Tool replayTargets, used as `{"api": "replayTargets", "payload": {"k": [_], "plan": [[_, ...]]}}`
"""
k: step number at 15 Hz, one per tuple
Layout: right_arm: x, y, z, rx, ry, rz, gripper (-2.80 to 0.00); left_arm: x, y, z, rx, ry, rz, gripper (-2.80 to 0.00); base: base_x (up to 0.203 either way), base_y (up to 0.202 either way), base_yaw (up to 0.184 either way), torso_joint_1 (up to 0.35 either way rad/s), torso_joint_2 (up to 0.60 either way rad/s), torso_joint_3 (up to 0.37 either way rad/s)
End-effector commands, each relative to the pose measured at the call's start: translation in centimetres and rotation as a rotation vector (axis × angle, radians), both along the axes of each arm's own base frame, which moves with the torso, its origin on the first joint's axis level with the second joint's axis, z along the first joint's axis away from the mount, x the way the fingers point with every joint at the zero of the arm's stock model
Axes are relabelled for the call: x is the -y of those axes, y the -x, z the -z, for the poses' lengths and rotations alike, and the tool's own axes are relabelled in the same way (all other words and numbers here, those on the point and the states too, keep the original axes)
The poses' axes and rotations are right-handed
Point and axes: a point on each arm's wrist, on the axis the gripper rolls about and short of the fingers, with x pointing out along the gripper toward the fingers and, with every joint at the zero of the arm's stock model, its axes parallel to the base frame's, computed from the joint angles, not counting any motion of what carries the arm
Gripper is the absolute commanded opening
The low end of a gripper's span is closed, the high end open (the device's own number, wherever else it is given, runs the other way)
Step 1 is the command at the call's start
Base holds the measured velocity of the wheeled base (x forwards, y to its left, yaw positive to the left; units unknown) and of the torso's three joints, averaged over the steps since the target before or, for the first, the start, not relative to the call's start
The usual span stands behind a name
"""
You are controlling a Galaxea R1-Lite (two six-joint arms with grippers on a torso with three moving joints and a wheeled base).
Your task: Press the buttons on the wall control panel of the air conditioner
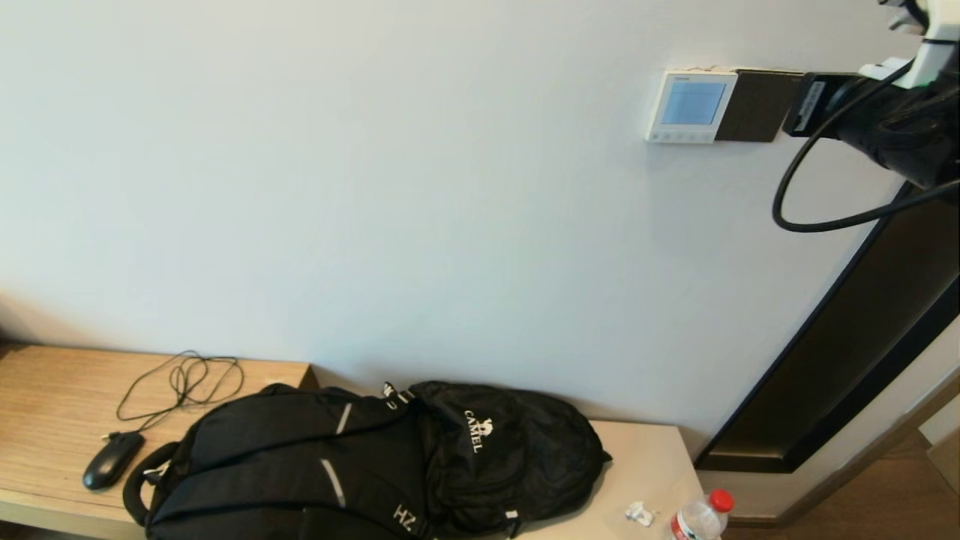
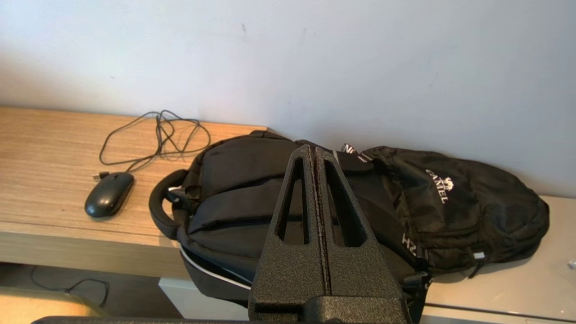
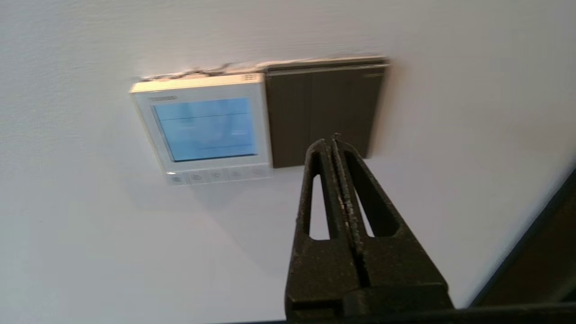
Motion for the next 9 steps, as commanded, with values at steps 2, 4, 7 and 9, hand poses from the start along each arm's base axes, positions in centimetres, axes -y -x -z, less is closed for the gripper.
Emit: {"api": "replayTargets", "payload": {"k": [2, 4, 7, 9], "plan": [[1.0, 5.9, -2.2, 0.033, -0.011, 0.048, -2.8, 0.0, 0.0, 0.0, 0.001, 0.001, -0.001, -2.8, 0.0, 0.0, 0.0, 0.0, 0.0, 0.0], [1.3, 8.3, -2.1, 0.026, -0.012, 0.067, -2.8, 0.0, 0.0, 0.0, 0.0, 0.001, -0.001, -2.8, 0.0, 0.0, 0.0, 0.0, 0.0, 0.0], [2.9, 11.7, -0.7, -0.008, 0.01, 0.14, -2.8, 0.0, 0.0, 0.0, 0.001, 0.001, -0.001, -2.8, 0.0, 0.0, 0.0, 0.0, 0.0, 0.0], [3.3, 13.8, 0.4, -0.034, 0.021, 0.165, -2.8, 0.0, 0.0, 0.0, 0.001, 0.001, -0.001, -2.8, 0.0, 0.0, 0.0, 0.0, 0.0, 0.0]]}}
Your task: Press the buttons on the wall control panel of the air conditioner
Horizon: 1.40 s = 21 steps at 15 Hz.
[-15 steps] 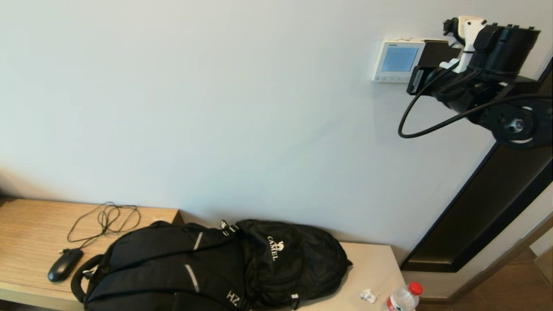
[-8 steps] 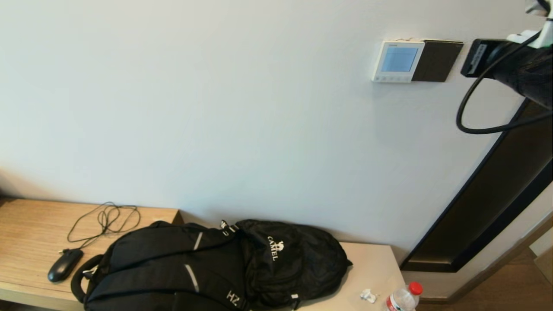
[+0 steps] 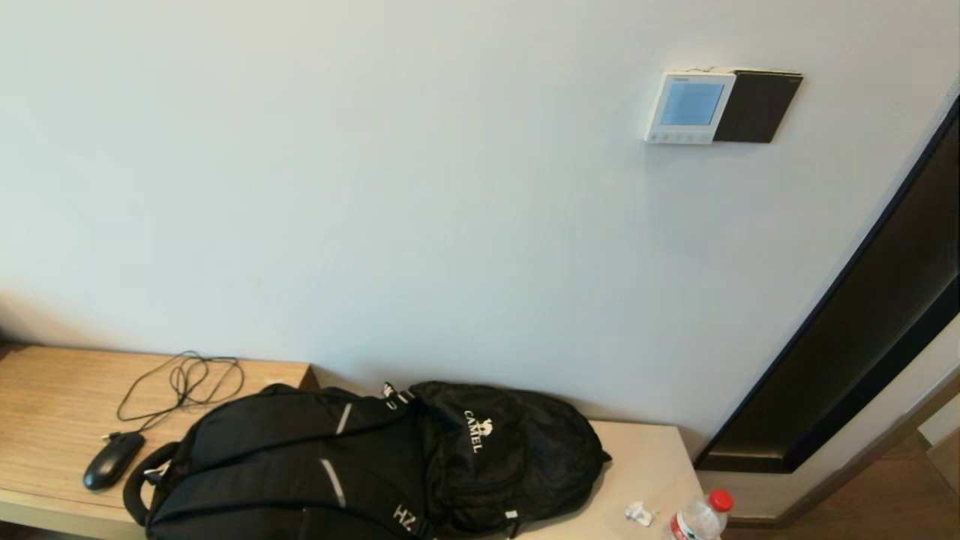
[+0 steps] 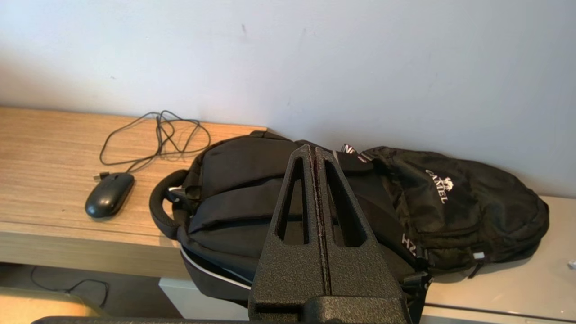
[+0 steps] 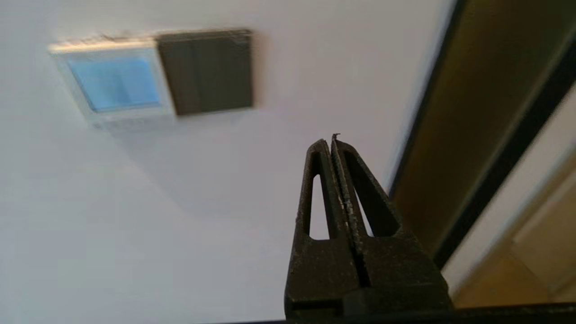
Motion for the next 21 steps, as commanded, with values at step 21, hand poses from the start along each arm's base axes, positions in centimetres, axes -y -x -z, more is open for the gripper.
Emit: {"api": "replayTargets", "payload": {"k": [21], "plan": [[0.4, 12.9, 19.1, -0.339, -0.006, 0.032, -2.8, 0.0, 0.0, 0.0, 0.001, 0.001, -0.001, -2.8, 0.0, 0.0, 0.0, 0.0, 0.0, 0.0]]}}
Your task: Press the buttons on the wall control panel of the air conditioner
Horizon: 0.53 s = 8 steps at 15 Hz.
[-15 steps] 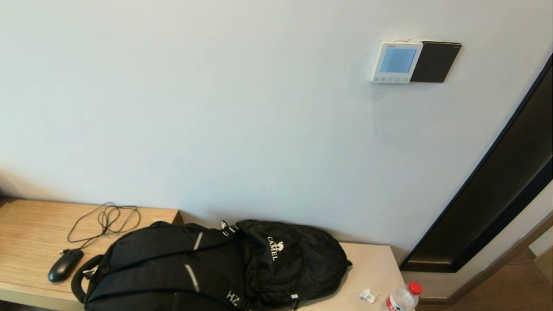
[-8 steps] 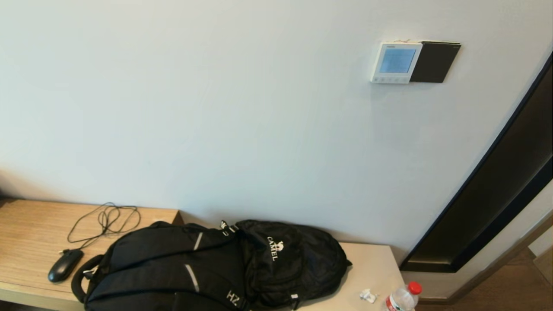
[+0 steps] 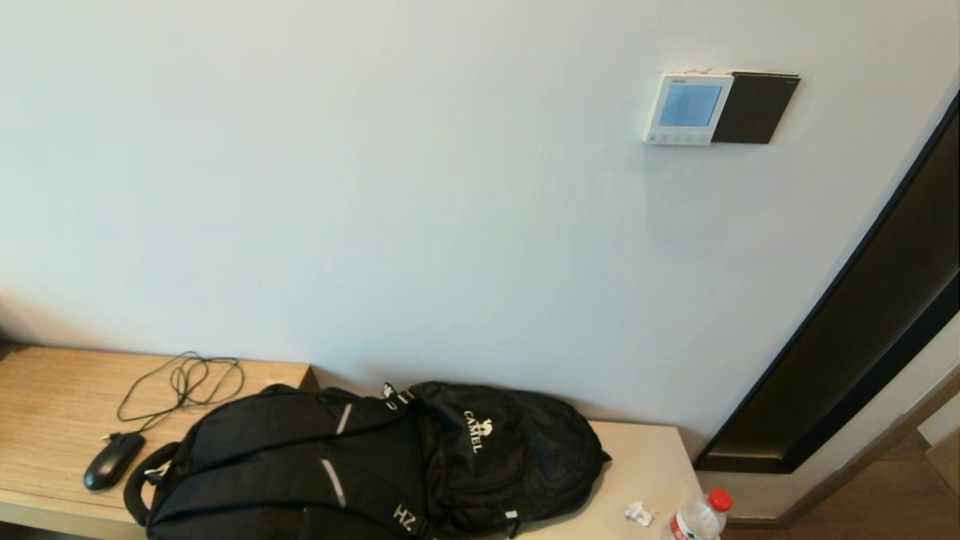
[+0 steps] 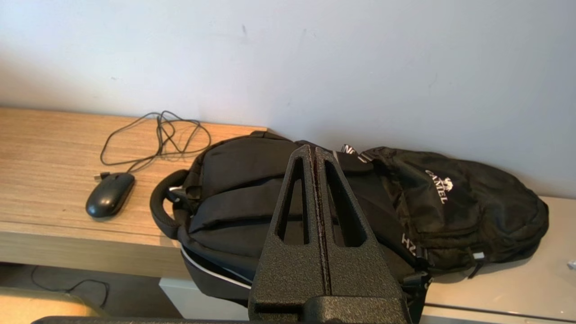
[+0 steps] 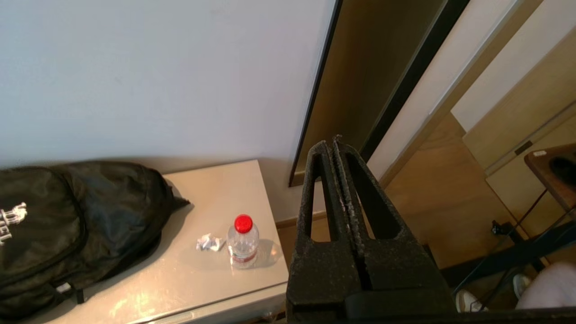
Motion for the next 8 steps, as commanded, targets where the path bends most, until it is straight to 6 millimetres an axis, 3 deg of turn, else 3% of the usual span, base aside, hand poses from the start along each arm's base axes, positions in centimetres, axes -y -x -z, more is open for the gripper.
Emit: {"api": "replayTargets", "payload": {"k": [1, 8], "plan": [[0.0, 0.27, 1.05, -0.021, -0.007, 0.002, -2.8, 0.0, 0.0, -0.01, 0.001, 0.001, -0.001, -2.8, 0.0, 0.0, 0.0, 0.0, 0.0, 0.0], [0.04, 0.6, 0.97, -0.005, -0.007, 0.013, -2.8, 0.0, 0.0, -0.01, 0.001, 0.001, -0.001, -2.8, 0.0, 0.0, 0.0, 0.0, 0.0, 0.0]]}}
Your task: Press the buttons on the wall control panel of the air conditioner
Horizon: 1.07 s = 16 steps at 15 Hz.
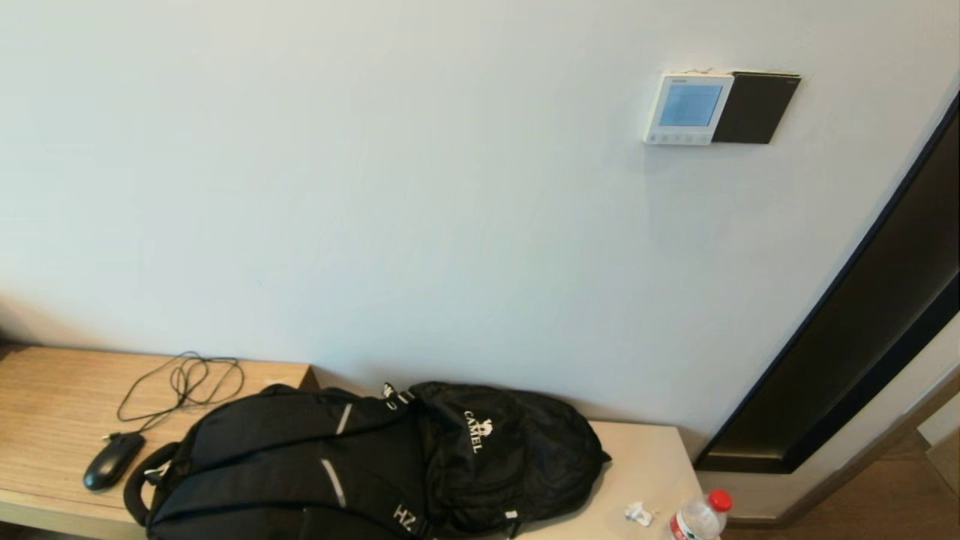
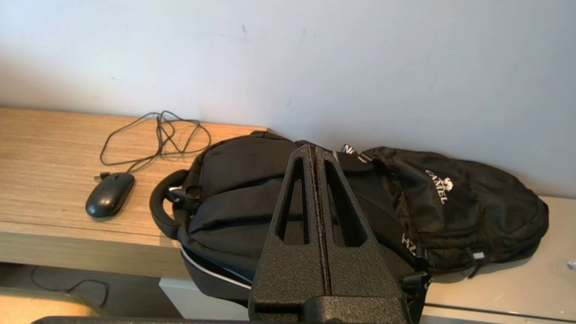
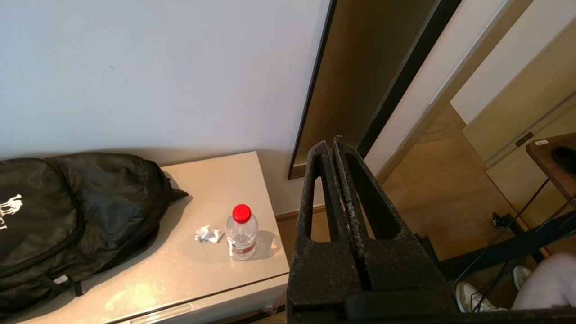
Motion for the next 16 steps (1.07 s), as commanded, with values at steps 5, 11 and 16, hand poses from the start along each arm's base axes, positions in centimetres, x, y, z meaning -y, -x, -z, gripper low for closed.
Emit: {"api": "replayTargets", "payload": {"k": [5, 11, 16], "plan": [[0.1, 0.3, -0.3, 0.026, 0.003, 0.032, -2.8, 0.0, 0.0, 0.0, 0.001, 0.001, -0.001, -2.8, 0.0, 0.0, 0.0, 0.0, 0.0, 0.0], [0.1, 1.8, 0.3, 0.025, 0.007, 0.06, -2.8, 0.0, 0.0, 0.0, 0.001, 0.001, -0.001, -2.8, 0.0, 0.0, 0.0, 0.0, 0.0, 0.0], [0.1, 3.9, 2.5, 0.004, 0.013, 0.075, -2.8, 0.0, 0.0, 0.0, 0.001, 0.001, -0.001, -2.8, 0.0, 0.0, 0.0, 0.0, 0.0, 0.0]]}}
